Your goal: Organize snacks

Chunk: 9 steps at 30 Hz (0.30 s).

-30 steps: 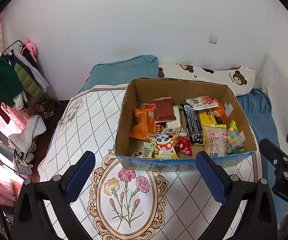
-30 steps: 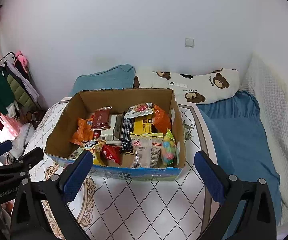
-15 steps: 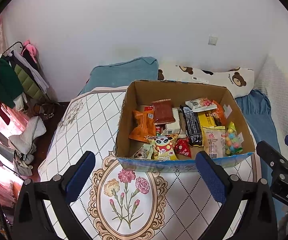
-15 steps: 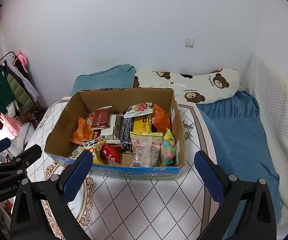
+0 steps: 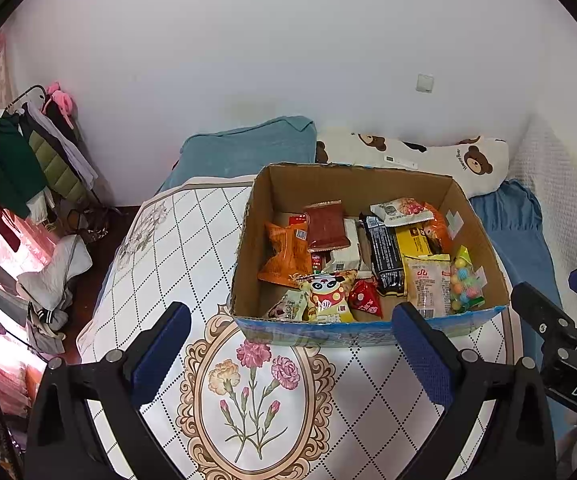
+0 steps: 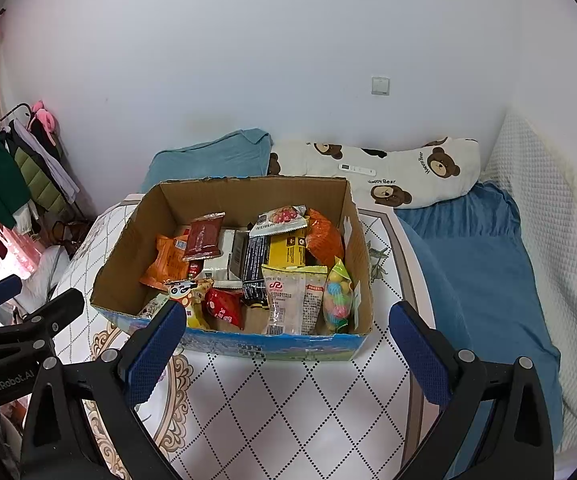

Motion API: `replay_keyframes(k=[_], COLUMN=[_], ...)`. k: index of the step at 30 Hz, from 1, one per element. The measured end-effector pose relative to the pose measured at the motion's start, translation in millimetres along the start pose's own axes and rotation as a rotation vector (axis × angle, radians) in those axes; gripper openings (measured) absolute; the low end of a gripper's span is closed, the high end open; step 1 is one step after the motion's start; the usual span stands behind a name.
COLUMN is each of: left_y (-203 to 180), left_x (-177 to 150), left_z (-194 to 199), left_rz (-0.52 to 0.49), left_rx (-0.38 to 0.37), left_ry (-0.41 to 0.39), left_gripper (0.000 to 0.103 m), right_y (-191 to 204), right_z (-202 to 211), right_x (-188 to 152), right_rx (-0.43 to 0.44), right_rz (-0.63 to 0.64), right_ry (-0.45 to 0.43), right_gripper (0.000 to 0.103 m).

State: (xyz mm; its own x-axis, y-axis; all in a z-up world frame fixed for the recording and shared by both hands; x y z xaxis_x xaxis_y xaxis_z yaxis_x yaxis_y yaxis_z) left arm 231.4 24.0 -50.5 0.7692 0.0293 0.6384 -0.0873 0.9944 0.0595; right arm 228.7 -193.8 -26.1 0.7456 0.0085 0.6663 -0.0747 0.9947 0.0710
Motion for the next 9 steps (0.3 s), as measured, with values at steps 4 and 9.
replay_keyframes(k=[4, 9], left_y=[-0.2, -1.0], left_x=[-0.2, 2.4], left_z=[0.3, 2.7], left_rz=[-0.001, -0.008], left_rx=[-0.001, 0.003], left_ry=[0.002, -0.015], left_gripper=[0.103, 0.103], right_y=[1.0, 2.9], right_z=[-0.2, -0.3], right_x=[0.8, 0.0], right_rx=[0.004, 0.007], right_rz=[0.004, 0.013], right_ry=[-0.002, 0.005], right_gripper=[0.103, 0.103])
Point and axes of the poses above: each gripper's, at about its wrist camera, not at the fingertips, and z roughly against the way its jaws point, y to its left, x to its top, the point moved 8 cm from there along -z, roughly the way its jaws point, and after that the axes turned 1 degree about z, right-handed, at the moved point
